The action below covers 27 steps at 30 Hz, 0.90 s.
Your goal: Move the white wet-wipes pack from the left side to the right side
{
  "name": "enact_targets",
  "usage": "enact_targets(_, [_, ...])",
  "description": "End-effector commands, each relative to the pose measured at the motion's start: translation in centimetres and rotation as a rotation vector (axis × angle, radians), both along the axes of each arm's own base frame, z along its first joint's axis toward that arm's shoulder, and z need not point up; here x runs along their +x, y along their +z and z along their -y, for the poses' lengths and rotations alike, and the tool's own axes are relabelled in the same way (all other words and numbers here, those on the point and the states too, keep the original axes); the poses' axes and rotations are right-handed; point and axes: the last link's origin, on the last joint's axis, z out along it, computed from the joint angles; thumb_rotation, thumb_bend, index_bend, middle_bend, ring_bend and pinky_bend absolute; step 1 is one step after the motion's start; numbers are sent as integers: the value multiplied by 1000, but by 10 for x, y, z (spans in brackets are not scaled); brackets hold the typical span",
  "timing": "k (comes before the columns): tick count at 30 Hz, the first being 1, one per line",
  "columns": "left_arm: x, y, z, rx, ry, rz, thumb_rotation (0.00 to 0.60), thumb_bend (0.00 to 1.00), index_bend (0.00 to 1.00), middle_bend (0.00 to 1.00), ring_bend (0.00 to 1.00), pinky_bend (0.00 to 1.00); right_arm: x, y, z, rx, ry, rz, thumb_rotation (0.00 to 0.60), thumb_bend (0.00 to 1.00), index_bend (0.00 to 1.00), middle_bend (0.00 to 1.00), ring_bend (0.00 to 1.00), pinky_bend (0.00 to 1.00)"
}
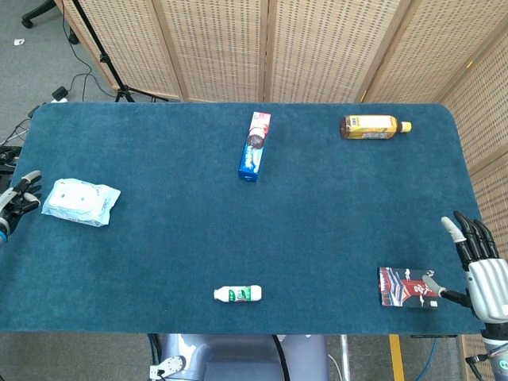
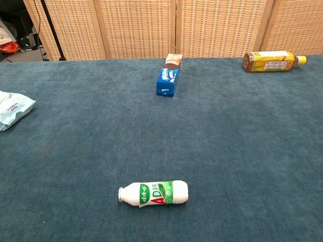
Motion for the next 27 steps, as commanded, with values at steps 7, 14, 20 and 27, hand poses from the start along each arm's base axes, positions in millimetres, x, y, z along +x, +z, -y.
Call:
enact_targets(7, [19, -19, -2, -54, -54, 46, 600, 1000, 0, 0, 0, 0, 1, 0, -1, -1, 2, 1, 600, 0, 0, 0, 0, 0])
enact_targets(14, [39, -30, -1, -84, -114, 72, 600, 1000, 0, 0, 0, 0, 1, 2, -1, -3, 1, 7, 600, 0, 0, 0, 0, 0])
enact_targets(20, [70, -49, -3, -111, -192, 97, 600, 1000, 0, 0, 0, 0, 1, 3, -1, -4, -1, 12, 600, 0, 0, 0, 0, 0])
enact_targets(27, [112, -71, -1, -153, -275, 115, 600, 1000, 0, 0, 0, 0, 1, 4, -1, -3, -3, 15, 600, 0, 0, 0, 0, 0])
